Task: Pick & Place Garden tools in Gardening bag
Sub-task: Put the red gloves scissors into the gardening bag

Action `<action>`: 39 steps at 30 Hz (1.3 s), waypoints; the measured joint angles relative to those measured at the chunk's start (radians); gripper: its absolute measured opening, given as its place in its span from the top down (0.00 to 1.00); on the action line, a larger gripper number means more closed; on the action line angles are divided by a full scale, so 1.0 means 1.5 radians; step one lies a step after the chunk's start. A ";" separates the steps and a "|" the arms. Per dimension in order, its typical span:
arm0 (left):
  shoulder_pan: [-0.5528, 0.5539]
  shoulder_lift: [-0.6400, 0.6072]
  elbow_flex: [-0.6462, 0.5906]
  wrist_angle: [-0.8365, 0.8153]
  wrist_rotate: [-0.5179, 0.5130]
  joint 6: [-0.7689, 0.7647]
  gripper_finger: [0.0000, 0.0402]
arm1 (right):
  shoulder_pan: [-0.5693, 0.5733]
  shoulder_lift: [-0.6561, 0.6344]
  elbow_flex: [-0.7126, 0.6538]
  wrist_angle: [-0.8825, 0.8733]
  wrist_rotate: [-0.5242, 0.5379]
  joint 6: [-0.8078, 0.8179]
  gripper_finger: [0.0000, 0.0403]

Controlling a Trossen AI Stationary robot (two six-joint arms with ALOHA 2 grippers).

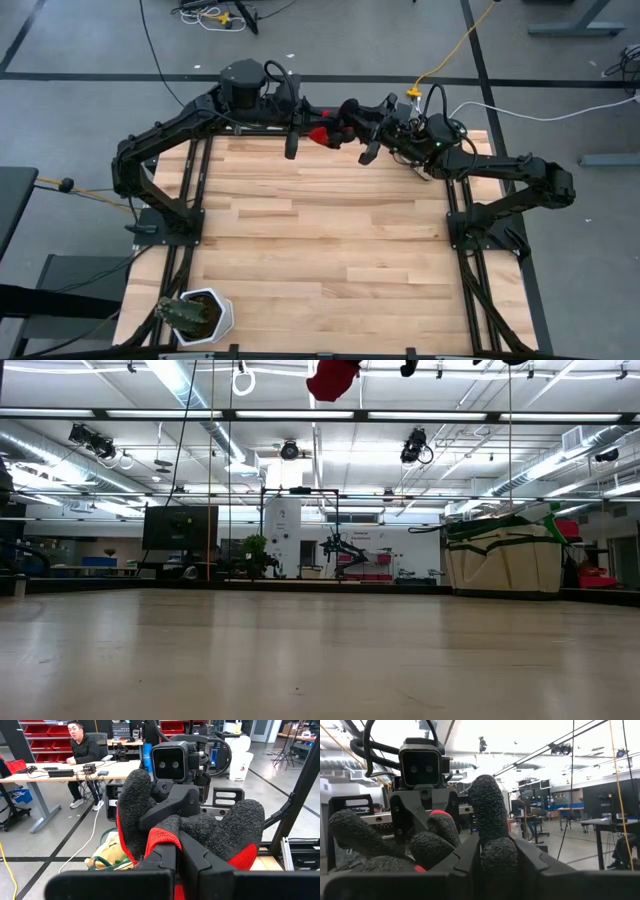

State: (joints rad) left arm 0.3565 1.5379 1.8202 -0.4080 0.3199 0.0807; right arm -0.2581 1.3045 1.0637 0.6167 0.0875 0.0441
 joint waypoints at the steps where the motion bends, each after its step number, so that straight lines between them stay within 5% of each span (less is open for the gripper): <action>1: 0.000 0.000 0.000 0.000 0.000 0.000 0.98 | 0.000 0.000 0.000 0.000 0.000 0.000 0.77; 20: 0.000 0.000 0.000 0.000 0.000 -0.001 0.98 | 0.000 0.000 0.000 0.000 0.001 -0.018 0.98; 39: 0.000 0.000 0.000 0.000 -0.008 -0.011 0.88 | 0.000 0.000 0.000 0.000 -0.001 -0.035 1.00</action>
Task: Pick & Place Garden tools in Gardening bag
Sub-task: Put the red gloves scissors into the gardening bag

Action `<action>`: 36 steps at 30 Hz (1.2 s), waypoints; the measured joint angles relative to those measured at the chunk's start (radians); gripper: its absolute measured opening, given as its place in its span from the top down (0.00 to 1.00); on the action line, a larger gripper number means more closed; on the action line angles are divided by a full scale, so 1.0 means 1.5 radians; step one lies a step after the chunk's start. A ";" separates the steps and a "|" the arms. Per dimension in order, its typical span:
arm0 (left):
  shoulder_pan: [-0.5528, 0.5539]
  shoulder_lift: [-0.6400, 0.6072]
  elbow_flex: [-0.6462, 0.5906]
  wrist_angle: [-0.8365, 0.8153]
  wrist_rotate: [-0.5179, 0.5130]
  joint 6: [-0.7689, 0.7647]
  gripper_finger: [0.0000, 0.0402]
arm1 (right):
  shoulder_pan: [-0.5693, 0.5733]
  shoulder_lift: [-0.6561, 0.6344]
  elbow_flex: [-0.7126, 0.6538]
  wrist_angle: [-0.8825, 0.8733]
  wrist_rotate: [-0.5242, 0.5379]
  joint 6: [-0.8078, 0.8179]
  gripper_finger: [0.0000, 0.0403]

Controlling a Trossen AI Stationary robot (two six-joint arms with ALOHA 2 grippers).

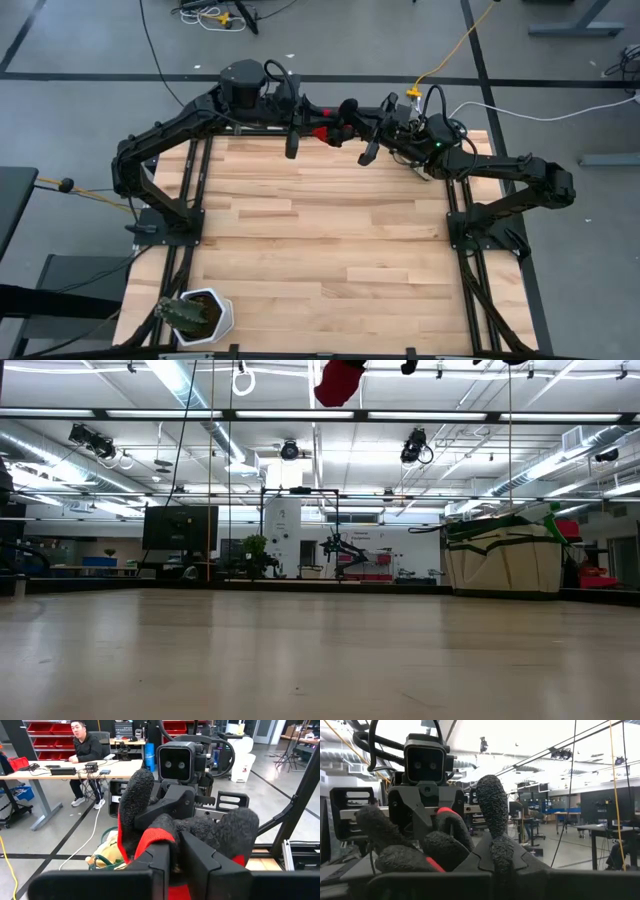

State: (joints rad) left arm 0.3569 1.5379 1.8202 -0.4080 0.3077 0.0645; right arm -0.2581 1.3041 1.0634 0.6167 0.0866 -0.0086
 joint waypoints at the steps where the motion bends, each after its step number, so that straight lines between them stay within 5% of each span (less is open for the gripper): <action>1: 0.000 0.000 0.000 0.000 0.000 0.000 0.87 | 0.000 0.000 0.000 0.000 0.000 0.000 1.00; 16: 0.000 -0.009 0.000 -0.080 -0.011 -0.018 0.70 | 0.000 0.000 0.000 0.000 0.000 0.000 1.00; 36: 0.023 -0.060 0.001 -0.150 -0.027 -0.018 0.67 | 0.000 0.000 0.000 0.000 0.000 -0.002 1.00</action>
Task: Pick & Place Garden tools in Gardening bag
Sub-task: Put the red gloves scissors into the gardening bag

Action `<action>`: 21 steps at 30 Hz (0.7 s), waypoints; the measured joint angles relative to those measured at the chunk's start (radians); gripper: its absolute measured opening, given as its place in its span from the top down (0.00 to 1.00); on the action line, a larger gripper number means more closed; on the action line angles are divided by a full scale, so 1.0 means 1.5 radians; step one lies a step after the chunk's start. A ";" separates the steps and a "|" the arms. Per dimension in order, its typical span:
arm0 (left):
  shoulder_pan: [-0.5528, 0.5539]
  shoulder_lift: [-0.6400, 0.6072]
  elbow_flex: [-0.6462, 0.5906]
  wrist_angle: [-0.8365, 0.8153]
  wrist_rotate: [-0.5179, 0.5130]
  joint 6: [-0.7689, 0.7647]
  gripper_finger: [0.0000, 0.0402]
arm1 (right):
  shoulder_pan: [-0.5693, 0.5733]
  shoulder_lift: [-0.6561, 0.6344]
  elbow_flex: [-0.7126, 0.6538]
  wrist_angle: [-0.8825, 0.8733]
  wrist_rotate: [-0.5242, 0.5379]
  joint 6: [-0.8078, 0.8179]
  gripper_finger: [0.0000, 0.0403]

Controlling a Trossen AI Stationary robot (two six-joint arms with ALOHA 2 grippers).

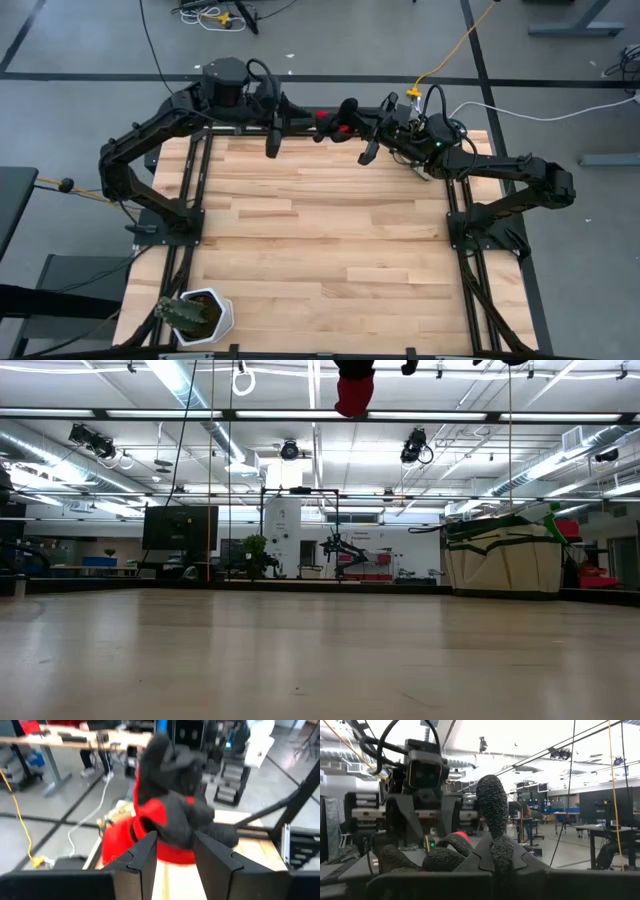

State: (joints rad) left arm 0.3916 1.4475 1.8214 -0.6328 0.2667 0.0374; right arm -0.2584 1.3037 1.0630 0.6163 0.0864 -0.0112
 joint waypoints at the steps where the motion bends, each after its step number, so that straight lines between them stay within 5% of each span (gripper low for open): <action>1: 0.000 0.000 0.000 -0.011 0.000 -0.002 0.67 | 0.000 0.000 0.000 0.000 0.000 0.000 1.00; 21: -0.002 0.008 -0.001 -0.090 -0.083 0.036 0.71 | 0.000 -0.001 0.000 0.001 0.000 0.001 1.00</action>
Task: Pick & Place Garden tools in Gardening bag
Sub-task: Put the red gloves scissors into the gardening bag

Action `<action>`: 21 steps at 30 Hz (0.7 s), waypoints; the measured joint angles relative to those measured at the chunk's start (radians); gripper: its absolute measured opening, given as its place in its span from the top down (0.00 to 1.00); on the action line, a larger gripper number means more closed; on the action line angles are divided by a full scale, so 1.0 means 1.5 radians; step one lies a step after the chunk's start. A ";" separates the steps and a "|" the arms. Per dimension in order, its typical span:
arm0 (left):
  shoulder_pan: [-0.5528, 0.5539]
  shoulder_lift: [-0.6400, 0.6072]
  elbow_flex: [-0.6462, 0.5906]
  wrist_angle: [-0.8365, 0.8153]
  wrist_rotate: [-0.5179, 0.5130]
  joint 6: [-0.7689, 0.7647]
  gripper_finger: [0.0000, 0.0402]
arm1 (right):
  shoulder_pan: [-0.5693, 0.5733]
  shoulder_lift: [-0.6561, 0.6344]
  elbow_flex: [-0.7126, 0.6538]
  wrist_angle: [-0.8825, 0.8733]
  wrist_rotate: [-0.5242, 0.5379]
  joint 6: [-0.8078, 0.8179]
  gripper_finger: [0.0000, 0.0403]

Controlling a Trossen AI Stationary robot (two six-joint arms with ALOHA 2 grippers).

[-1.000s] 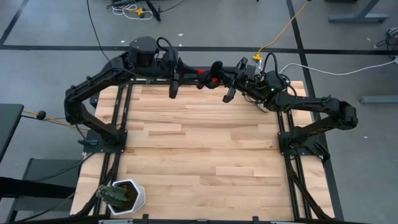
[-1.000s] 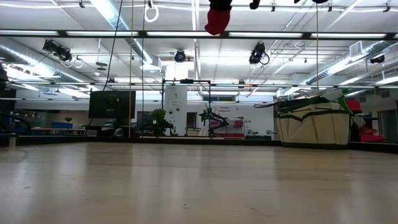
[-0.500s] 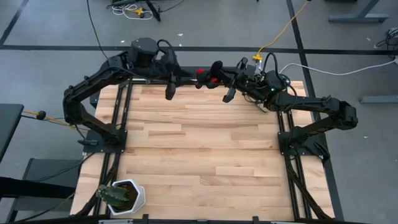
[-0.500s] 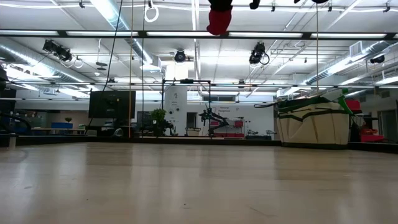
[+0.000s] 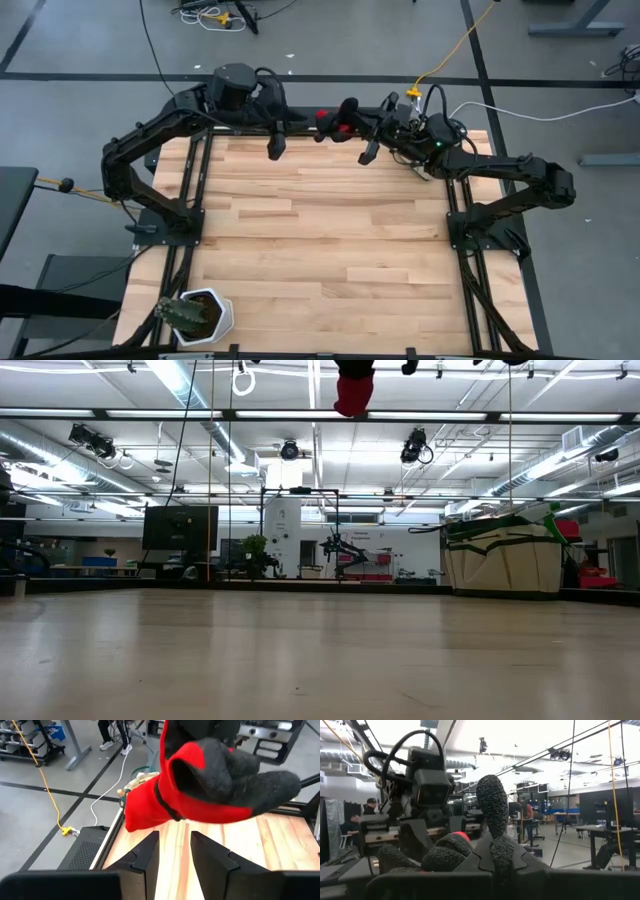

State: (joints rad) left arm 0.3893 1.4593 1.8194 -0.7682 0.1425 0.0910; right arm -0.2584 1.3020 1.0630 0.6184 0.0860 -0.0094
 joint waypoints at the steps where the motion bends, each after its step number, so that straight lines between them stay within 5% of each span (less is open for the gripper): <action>1: 0.000 0.000 0.000 -0.003 0.000 0.000 0.71 | 0.000 -0.001 0.000 0.000 0.000 0.000 1.00; 21: -0.001 0.000 0.000 -0.004 0.000 -0.002 0.71 | 0.000 -0.138 0.000 -0.100 0.060 -0.054 1.00</action>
State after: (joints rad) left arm 0.3885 1.4593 1.8198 -0.7746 0.1425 0.0883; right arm -0.2584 1.0953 1.0632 0.4687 0.1764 -0.0898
